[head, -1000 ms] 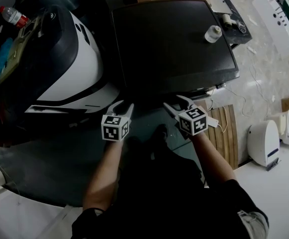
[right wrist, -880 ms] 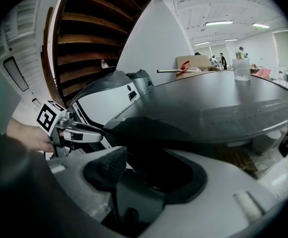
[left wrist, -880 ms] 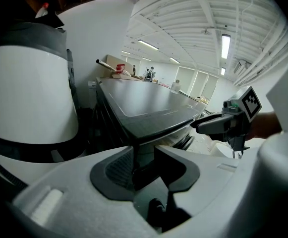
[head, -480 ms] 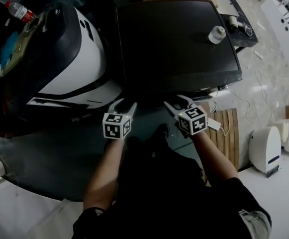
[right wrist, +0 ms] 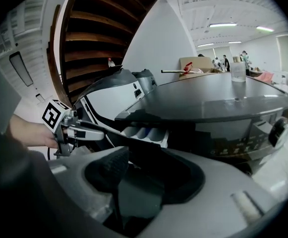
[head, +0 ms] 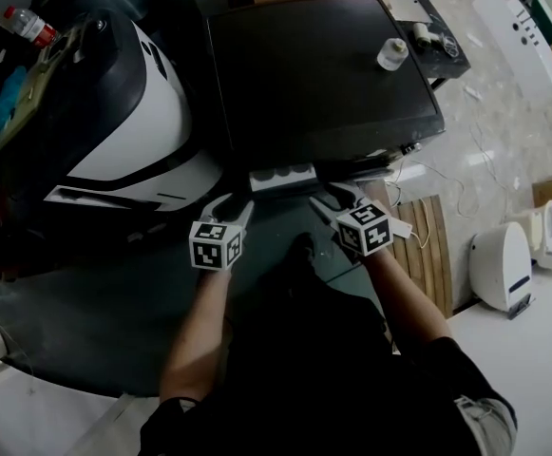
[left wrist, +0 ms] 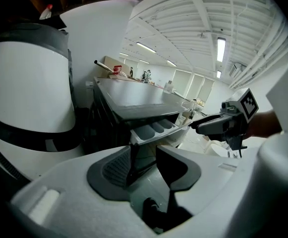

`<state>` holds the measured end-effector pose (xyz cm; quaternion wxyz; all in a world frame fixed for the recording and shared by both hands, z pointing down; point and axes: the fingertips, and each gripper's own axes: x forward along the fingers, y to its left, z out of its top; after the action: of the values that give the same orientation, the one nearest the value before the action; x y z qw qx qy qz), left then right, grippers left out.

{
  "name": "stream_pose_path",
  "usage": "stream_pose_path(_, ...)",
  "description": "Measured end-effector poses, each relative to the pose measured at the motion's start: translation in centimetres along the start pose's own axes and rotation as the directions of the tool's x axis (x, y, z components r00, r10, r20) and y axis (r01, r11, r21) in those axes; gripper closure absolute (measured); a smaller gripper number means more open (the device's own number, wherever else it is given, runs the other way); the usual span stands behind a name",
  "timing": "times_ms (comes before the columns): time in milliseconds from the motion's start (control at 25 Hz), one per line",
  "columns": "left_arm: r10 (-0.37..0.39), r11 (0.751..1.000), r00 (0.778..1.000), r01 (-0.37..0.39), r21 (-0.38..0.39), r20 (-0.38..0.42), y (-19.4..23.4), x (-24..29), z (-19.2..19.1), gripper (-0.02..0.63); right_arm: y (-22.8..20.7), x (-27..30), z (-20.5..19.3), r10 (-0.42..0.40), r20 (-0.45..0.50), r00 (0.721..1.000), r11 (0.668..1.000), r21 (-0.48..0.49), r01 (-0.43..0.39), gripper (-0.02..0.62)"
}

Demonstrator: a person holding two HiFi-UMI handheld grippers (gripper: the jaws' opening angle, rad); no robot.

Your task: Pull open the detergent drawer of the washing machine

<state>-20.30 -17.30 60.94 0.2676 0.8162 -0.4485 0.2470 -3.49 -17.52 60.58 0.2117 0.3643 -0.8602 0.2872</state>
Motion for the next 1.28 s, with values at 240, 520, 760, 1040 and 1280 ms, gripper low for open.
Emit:
stream_pose_path(240,-0.074,0.996,0.997,0.074,0.043,0.012,-1.1,0.4,0.2,0.423,-0.5,0.9,0.5,-0.042,0.021,0.999,0.998,-0.041,0.042,0.396)
stream_pose_path(520,-0.061,0.998,0.998,0.061,0.035,-0.013,-1.9,-1.2,-1.4,0.458,0.5,-1.0,-1.2,-0.055,0.020,0.998,0.998,-0.011,0.055,0.454)
stream_pose_path(760,-0.075,0.997,0.997,0.075,0.030,-0.004,-2.9,-2.4,-2.7,0.480,1.4,-2.3,-2.7,-0.077,0.024,0.997,0.997,-0.004,0.077,0.460)
stream_pose_path(1040,-0.097,0.994,0.995,0.097,0.041,-0.016,-3.9,-3.6,-4.1,0.485,2.6,-3.5,-4.0,-0.092,0.023,0.996,0.996,0.014,0.091,0.460)
stream_pose_path(1280,-0.107,0.992,0.994,0.108,0.057,-0.032,-4.9,-4.6,-5.4,0.488,3.5,-4.5,-5.4,-0.104,0.008,0.995,0.994,0.012,0.104,0.460)
